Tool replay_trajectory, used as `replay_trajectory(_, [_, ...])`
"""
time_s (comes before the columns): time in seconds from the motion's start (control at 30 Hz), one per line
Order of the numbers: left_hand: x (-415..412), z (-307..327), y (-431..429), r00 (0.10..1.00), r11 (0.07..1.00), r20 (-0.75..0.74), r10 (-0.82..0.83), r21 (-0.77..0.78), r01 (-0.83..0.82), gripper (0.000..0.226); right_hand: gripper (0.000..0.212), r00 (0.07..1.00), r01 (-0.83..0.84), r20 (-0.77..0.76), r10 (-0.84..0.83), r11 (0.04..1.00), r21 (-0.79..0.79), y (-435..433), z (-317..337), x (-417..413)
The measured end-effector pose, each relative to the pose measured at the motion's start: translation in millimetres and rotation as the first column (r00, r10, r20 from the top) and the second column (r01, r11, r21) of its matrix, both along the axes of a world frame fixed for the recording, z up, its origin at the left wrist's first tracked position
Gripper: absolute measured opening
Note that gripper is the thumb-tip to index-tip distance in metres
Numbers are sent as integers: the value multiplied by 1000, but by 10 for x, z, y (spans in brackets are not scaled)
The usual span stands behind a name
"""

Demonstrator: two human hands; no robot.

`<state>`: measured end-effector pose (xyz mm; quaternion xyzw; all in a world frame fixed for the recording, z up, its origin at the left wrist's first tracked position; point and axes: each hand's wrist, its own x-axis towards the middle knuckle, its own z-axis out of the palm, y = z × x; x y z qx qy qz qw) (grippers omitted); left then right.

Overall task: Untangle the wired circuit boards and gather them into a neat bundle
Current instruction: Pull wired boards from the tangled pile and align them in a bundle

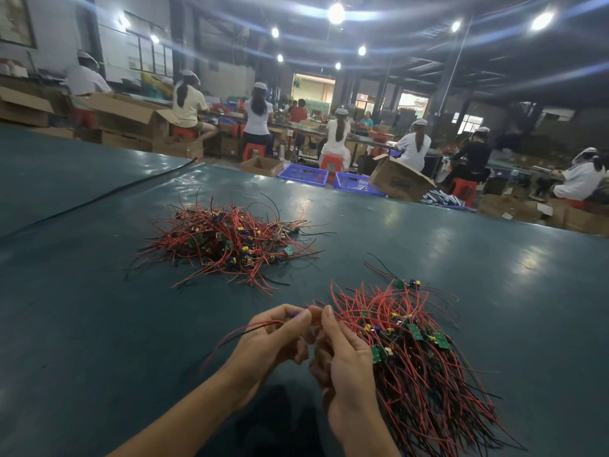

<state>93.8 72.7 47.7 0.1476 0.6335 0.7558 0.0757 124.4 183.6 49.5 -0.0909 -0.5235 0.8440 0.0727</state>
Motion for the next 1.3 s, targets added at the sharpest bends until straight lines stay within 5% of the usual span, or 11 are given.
replay_trajectory(0.13, [-35, -86, -7, 994, 994, -5, 110, 2, -110, 59, 26, 999, 35, -5, -35, 999, -20, -15, -19, -24])
replay_trajectory(0.4, [-22, 48, -66, 996, 999, -72, 52, 10, -51, 25, 21, 957, 289, 38, -287, 938, -190, 442, 69, -70])
replay_trajectory(0.57, [-5, 78, -80, 988, 998, -141, 58, -31, -63, 23, 21, 939, 337, 17, -344, 910, -241, 484, 100, -68])
replay_trajectory(0.87, [-12, 39, -68, 981, 999, -189, 42, -24, -47, 15, 29, 978, 173, -151, -142, 961, 215, -105, -13, 10])
replay_trajectory(1.07, [-2, 30, -56, 980, 993, -197, 32, -109, -55, 10, 19, 949, 316, -14, -316, 949, 14, 156, 33, -69])
replay_trajectory(1.3, [-22, 26, -67, 976, 993, -187, 112, -22, -118, 21, 18, 912, 407, 11, -410, 901, -154, 479, 67, -91])
